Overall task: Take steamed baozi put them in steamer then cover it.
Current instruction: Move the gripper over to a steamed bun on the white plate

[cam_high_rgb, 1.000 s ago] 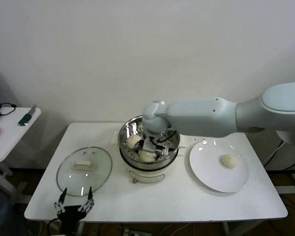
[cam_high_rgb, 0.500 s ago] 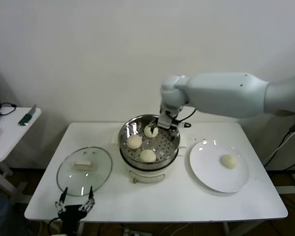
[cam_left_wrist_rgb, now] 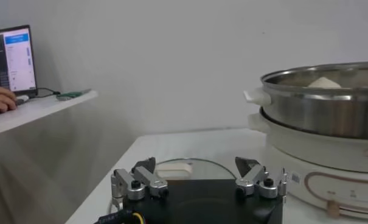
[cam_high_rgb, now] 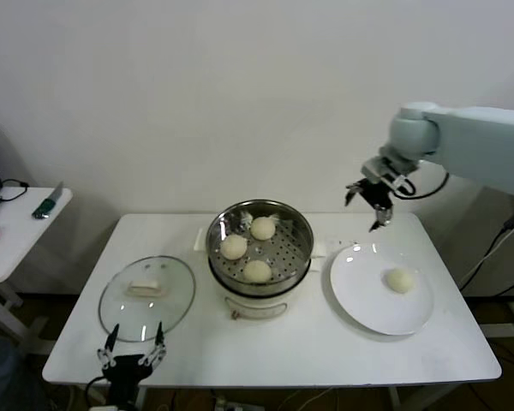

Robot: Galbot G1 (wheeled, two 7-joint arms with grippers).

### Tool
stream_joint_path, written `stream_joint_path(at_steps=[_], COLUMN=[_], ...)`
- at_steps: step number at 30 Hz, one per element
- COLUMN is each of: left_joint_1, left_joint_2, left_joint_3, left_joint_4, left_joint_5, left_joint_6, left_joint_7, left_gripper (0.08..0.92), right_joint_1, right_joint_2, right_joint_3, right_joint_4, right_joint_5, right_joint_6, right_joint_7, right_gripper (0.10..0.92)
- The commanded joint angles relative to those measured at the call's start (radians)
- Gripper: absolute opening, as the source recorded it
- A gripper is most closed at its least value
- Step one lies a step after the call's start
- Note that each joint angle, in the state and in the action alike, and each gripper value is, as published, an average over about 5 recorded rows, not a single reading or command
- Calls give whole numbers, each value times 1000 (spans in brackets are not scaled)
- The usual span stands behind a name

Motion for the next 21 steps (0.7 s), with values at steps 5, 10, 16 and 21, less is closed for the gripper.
stream_joint_path(at_steps=[5, 10, 16, 21], left_joint_1=[8, 15, 16, 14], left_joint_2=[-3, -4, -8, -11], left_joint_3=[-4, -6, -3, -1], left_joint_4=[3, 4, 9, 11], left_joint_5=[11, 11, 16, 21], left_joint_6=[-1, -2, -1, 2], left_joint_7=[-1, -5, -4, -3], left_gripper=[823, 823, 823, 823], right_joint_1=[-318, -470, -595, -656], right_joint_2=[-257, -254, -215, -168], right_joint_3=[159, 293, 423, 484], right_joint_4=[-94, -146, -254, -315], right_joint_5=[-131, -220, -272, -287], right_joint_6=[-108, -136, -136, -133], right_joint_7=[20, 36, 32, 30], right_gripper=[823, 823, 823, 823])
